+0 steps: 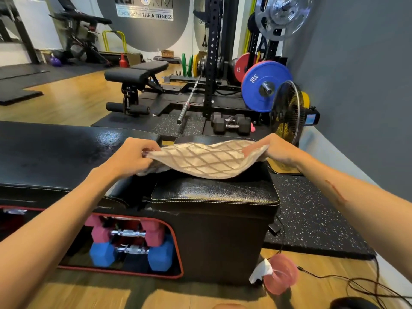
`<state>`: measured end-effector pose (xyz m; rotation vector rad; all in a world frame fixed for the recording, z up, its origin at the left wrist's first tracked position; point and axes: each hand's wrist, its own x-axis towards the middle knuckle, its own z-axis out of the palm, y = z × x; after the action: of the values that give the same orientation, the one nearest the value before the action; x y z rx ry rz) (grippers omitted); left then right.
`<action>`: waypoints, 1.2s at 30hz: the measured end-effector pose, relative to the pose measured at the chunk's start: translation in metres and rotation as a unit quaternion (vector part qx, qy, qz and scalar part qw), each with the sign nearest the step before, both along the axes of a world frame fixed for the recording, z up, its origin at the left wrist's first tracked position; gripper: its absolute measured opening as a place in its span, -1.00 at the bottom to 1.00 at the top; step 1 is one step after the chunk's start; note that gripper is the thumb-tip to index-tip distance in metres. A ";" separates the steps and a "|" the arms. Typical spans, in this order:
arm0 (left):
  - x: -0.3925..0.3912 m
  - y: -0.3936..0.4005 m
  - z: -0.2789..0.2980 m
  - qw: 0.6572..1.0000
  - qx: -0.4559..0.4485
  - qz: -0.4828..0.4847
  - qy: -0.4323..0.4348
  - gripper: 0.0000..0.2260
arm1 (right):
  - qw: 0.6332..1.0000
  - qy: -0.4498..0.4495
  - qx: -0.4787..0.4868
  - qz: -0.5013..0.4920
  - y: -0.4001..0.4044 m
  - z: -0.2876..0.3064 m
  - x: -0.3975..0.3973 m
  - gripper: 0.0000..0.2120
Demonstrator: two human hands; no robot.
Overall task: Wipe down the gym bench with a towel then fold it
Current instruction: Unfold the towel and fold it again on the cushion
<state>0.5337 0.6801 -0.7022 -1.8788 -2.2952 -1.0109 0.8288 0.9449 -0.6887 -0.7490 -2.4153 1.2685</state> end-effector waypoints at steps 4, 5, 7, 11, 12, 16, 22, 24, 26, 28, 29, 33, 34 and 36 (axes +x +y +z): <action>0.002 0.004 0.004 0.991 -0.125 -0.029 0.041 -0.78 | 0.989 -0.101 0.105 0.022 -0.004 0.004 0.000 -0.44; 0.000 0.005 0.002 0.987 -0.150 -0.027 0.051 -0.71 | 0.978 -0.139 0.151 0.034 -0.005 0.005 0.000 -0.36; 0.001 0.006 0.003 0.973 -0.223 -0.008 0.053 -0.65 | 0.958 -0.196 0.203 0.054 -0.008 0.011 0.002 -0.28; 0.009 0.004 0.018 0.903 -0.428 0.022 0.024 -0.68 | 0.922 -0.264 0.277 0.063 -0.018 0.029 0.010 -0.24; 0.012 0.003 0.024 0.878 -0.478 0.020 -0.012 -0.75 | 0.921 -0.272 0.272 0.058 -0.019 0.033 0.013 -0.28; 0.021 -0.004 0.045 0.821 -0.570 0.035 -0.020 -0.91 | 0.928 -0.293 0.231 0.001 -0.016 0.038 0.025 -0.41; 0.034 0.001 0.061 0.862 -0.498 0.092 0.025 -0.75 | 0.955 -0.169 0.240 -0.051 -0.037 0.041 -0.017 -0.72; 0.039 0.012 0.051 0.931 -0.342 0.121 0.023 -0.81 | 0.954 -0.150 0.258 -0.022 -0.055 0.036 -0.043 -0.76; 0.055 0.025 0.036 0.960 -0.264 0.087 -0.030 -0.67 | 0.949 -0.173 0.262 0.002 -0.070 0.023 -0.066 -0.76; 0.073 0.034 0.021 0.956 -0.289 0.043 0.001 -0.59 | 0.940 -0.216 0.263 0.011 -0.079 0.013 -0.082 -0.77; 0.079 0.036 0.015 0.954 -0.296 0.033 0.038 -0.59 | 0.940 -0.227 0.256 0.012 -0.081 0.010 -0.086 -0.77; 0.081 0.034 0.019 0.962 -0.255 0.026 0.094 -0.81 | 0.939 -0.267 0.219 0.008 -0.072 0.009 -0.090 -0.72; 0.080 0.033 0.025 0.958 -0.277 0.022 0.072 -0.85 | 0.940 -0.272 0.207 -0.006 -0.074 0.011 -0.089 -0.70; 0.081 0.030 0.037 0.929 -0.370 0.002 -0.011 -0.84 | 0.939 -0.285 0.191 -0.044 -0.079 0.013 -0.090 -0.67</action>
<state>0.6143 0.7105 -0.6650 -2.0447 -2.9565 -0.1289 0.7387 0.8657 -0.6754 -1.2083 -2.9010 0.5548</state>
